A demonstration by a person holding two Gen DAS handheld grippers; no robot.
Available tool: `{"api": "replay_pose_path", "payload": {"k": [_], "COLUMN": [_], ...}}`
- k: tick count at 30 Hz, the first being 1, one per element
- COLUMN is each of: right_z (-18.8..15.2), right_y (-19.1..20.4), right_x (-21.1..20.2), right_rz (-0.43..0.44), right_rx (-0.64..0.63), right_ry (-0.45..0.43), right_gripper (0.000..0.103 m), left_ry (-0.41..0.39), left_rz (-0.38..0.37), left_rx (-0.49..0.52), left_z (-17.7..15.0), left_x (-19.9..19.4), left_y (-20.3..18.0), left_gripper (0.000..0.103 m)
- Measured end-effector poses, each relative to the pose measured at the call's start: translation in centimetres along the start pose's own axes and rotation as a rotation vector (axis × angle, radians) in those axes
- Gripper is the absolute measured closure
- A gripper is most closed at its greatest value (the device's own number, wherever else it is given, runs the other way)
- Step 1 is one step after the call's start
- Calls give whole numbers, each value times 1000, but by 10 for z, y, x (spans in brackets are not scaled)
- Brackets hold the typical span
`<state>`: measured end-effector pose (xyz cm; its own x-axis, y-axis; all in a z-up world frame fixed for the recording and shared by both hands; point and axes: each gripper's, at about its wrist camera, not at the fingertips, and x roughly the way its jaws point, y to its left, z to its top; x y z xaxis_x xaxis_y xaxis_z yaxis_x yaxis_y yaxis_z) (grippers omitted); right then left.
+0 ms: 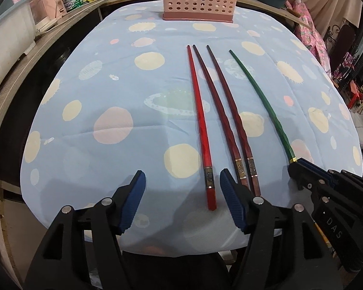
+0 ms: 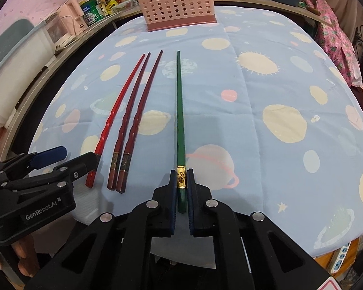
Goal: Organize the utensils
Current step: 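Grasp a red chopstick with the left tool while the right tool grasps the green chopstick, then lift the red chopstick with the left tool while the right tool carries the green one to the holder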
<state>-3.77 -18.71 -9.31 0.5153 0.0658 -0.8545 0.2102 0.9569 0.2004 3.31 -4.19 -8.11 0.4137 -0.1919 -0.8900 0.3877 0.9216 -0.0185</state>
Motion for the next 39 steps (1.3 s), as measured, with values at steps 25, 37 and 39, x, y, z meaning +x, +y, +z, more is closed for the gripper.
{"api": "replay_pose_path", "payload": {"k": [25,37,39], "right_z": [0,21,29], "right_y": [-3,-11,-14], "right_x": [-1,-30,-38], "right_rz": [5,-8,-5], "right_rx": [16,-7,-2], "right_ry": [-3,-111,-138], "right_gripper": [96,96,96], "left_ry": [13,-64,-88], "left_rz": [-21,-58,-64], "left_rx": [-6,-51,-58], "left_z": [-3,22,29], "left_x": [-1,-40,-49], "left_y": [1,11,13], "left_gripper": [96,96,96]}}
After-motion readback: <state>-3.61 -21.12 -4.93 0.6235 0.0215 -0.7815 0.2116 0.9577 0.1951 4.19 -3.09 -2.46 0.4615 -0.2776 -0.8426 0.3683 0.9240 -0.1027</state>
